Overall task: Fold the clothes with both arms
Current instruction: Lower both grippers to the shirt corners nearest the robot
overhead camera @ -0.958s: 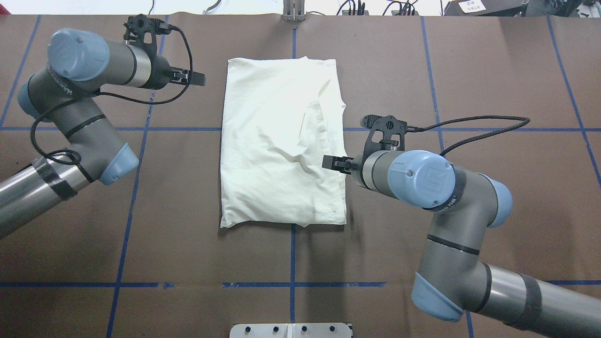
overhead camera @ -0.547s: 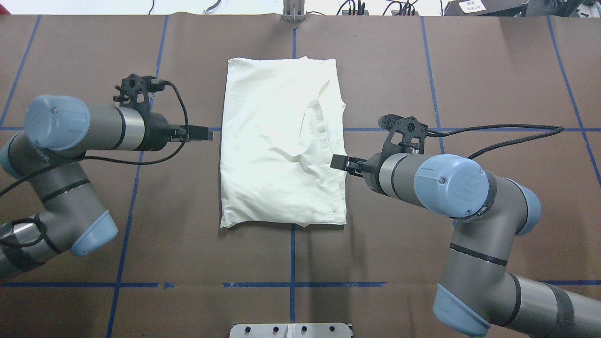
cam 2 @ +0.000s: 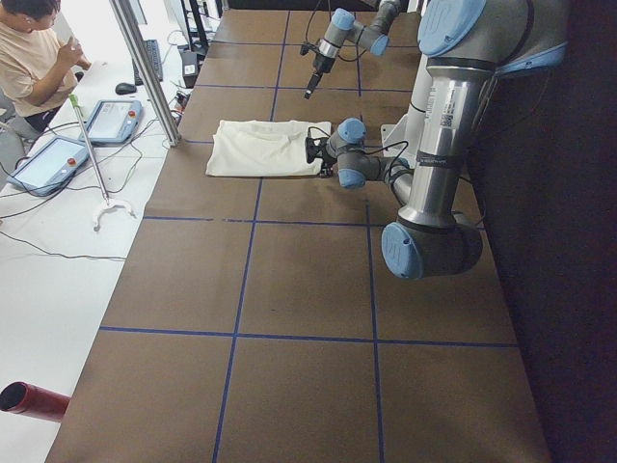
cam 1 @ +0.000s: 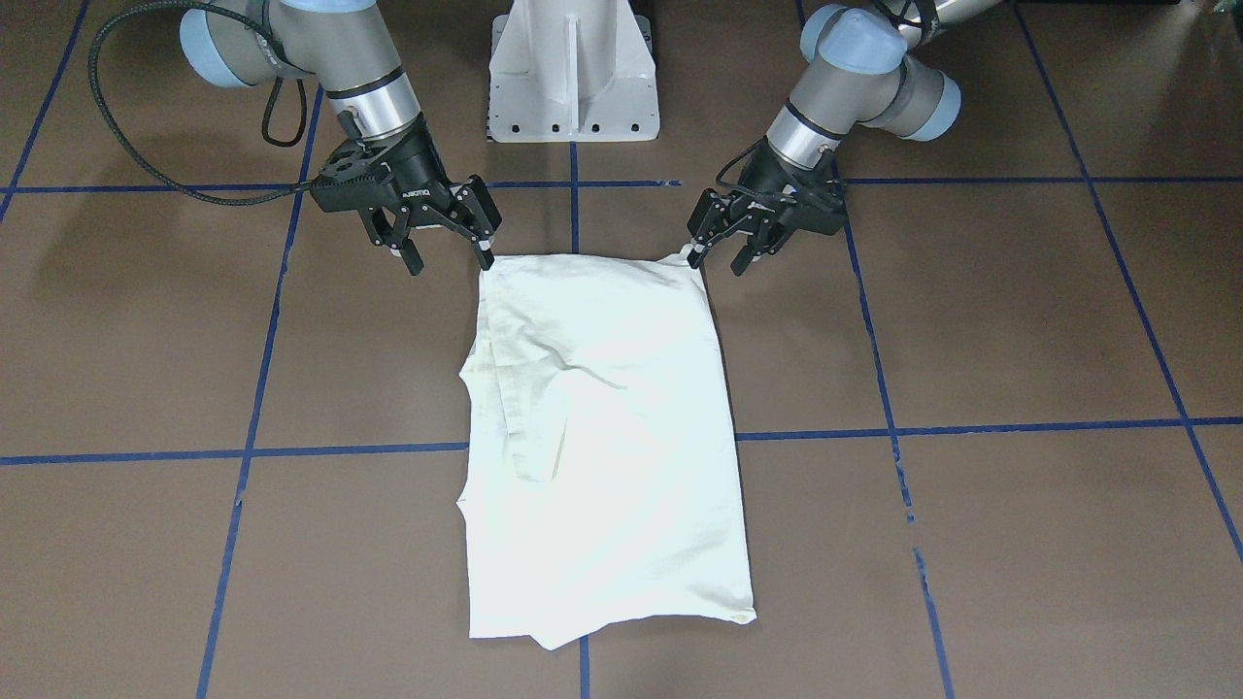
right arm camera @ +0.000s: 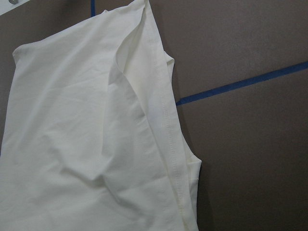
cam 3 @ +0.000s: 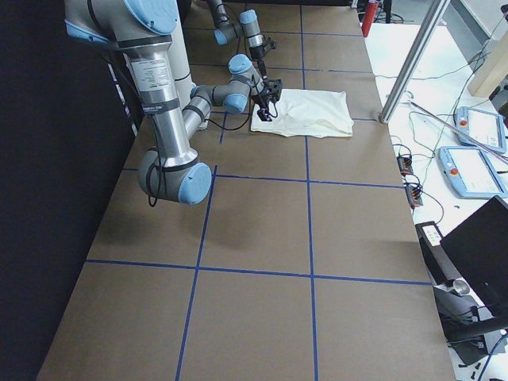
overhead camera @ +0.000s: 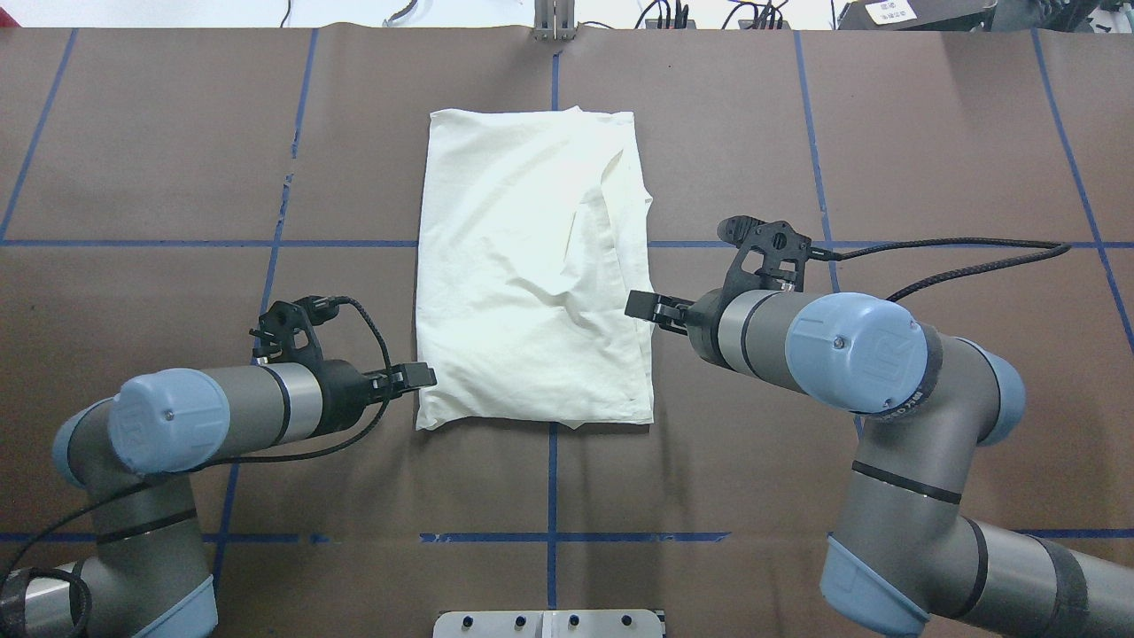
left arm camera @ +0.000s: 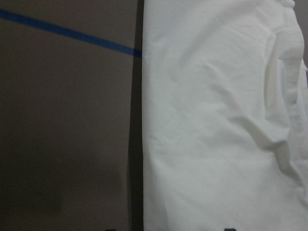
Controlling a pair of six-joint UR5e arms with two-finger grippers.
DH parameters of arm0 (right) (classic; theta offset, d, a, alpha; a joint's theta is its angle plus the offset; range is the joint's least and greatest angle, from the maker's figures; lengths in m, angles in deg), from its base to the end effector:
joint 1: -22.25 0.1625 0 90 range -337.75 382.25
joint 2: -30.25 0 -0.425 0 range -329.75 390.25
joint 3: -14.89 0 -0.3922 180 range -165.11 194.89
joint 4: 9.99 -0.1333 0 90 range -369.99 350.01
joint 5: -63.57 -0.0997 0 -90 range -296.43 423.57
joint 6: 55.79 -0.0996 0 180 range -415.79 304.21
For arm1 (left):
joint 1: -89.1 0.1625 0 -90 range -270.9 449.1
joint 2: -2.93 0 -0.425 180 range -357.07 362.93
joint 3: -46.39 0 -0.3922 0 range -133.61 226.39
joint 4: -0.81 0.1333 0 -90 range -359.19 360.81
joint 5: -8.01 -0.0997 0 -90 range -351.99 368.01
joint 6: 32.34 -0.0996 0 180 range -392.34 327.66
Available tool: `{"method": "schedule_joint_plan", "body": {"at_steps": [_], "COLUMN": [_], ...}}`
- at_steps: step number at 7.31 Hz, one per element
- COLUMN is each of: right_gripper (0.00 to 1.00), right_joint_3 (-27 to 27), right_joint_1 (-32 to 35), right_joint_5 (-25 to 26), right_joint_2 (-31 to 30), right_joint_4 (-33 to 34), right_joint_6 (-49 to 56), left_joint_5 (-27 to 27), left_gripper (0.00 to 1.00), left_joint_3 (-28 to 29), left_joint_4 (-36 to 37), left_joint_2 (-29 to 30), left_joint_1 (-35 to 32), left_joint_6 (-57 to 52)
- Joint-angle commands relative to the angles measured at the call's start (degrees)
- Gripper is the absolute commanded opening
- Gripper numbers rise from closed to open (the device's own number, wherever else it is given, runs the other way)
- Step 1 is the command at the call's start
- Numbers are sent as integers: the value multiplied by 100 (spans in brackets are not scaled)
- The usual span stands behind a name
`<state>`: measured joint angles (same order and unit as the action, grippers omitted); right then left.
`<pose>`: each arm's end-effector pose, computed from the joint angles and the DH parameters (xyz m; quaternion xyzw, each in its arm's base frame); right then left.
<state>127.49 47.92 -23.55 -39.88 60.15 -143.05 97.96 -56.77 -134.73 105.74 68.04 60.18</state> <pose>-0.4522 -0.3708 0.2553 0.1478 -0.4962 0.1828 0.8358 0.4867 -0.3303 0.3422 0.0945 0.5766 -0.1661 0.7944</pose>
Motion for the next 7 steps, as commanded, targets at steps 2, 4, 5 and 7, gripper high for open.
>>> {"method": "schedule_joint_plan", "body": {"at_steps": [2, 4, 5, 7], "right_gripper": [100, 100, 100, 100], "right_joint_3": [-1, -1, -10, -19], "right_joint_1": [-1, -1, -1, -1], "right_joint_5": [11, 11, 2, 11], "right_joint_2": [0, 8, 8, 17], "right_joint_4": [0, 0, 0, 0], "right_joint_6": [-1, 8, 8, 8], "left_joint_5": [-144, -144, -144, -136], "left_gripper": [57, 58, 58, 58], "left_joint_3": [77, 138, 199, 314], "left_joint_4": [1, 1, 1, 1], "left_joint_2": [20, 90, 178, 275], "left_joint_1": [207, 260, 286, 286], "left_joint_6": [564, 592, 592, 583]}}
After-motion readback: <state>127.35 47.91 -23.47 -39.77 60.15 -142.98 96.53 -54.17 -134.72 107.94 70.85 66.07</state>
